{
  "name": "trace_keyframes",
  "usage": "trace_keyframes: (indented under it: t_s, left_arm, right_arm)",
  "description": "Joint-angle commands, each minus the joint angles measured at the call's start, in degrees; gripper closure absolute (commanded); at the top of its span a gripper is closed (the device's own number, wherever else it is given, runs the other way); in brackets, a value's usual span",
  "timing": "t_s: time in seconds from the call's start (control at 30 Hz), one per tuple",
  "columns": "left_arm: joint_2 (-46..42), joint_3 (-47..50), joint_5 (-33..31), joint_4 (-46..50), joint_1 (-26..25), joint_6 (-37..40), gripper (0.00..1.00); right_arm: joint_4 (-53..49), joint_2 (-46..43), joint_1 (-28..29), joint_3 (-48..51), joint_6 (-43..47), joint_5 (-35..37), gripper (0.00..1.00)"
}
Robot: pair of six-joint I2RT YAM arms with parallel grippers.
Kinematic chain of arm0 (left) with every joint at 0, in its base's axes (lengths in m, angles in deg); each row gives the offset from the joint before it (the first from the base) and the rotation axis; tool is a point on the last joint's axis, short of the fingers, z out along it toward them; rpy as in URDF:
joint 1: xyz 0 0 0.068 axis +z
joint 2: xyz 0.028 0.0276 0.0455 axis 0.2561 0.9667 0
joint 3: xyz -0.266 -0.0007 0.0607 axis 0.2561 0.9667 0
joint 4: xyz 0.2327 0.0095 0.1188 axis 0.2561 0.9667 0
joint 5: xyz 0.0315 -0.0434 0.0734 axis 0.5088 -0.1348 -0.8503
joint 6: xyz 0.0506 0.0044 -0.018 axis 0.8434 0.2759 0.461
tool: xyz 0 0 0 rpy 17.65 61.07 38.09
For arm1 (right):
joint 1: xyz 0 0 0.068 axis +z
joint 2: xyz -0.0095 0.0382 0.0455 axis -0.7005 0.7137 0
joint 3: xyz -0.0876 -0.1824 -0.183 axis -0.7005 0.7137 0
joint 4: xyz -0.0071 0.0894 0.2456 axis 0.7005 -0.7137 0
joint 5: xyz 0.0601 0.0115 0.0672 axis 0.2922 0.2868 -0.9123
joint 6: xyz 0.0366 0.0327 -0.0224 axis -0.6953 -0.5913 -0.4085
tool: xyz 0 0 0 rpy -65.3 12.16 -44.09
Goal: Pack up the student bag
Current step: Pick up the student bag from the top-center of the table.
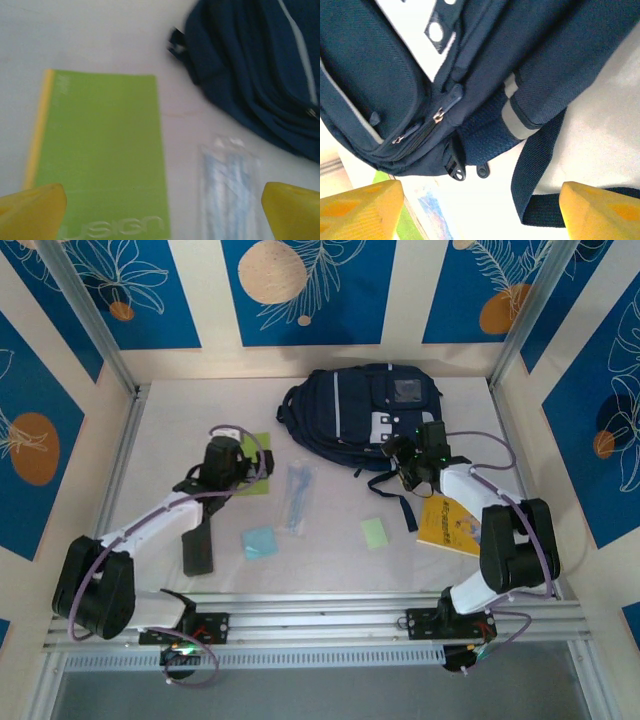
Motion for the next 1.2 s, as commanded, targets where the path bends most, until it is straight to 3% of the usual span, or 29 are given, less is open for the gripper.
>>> trace_keyframes:
  t_s: [0.0, 0.33, 0.43, 0.53, 0.73, 0.93, 1.17]
  left_arm:
    - [1.6, -1.2, 0.4, 1.4, -4.9, -1.3, 0.0]
    - [5.7, -2.1, 3.4, -2.3, -13.9, -1.9, 0.0]
    - [7.8, -3.3, 6.5, -3.3, -15.1, 0.1, 0.0]
    - [10.2, -5.0, 9.9, -4.5, -16.7, 3.3, 0.0]
    - [15.1, -8.9, 16.6, -4.7, -18.9, 7.4, 0.0]
    - [20.7, -13.9, 19.6, -4.6, -19.5, 7.8, 0.01]
    - [27.2, -21.5, 19.6, -4.0, -19.7, 8.0, 0.06]
  right_arm:
    - [1.5, 2.3, 0.1, 1.5, -9.9, 1.5, 0.21]
    - [6.7, 10.1, -0.3, -0.2, -16.7, 6.0, 0.22]
    - [8.0, 12.7, -0.4, -2.3, -15.7, 6.5, 0.28]
    - [12.3, 14.5, -0.8, -3.0, -12.9, 5.7, 0.45]
    - [17.9, 15.9, -2.7, -5.0, -4.7, -2.0, 1.0]
    - [16.4, 12.5, -3.3, -6.9, -3.1, -11.5, 1.0]
    - [8.0, 5.7, -2.8, -8.8, -5.5, -14.7, 1.0]
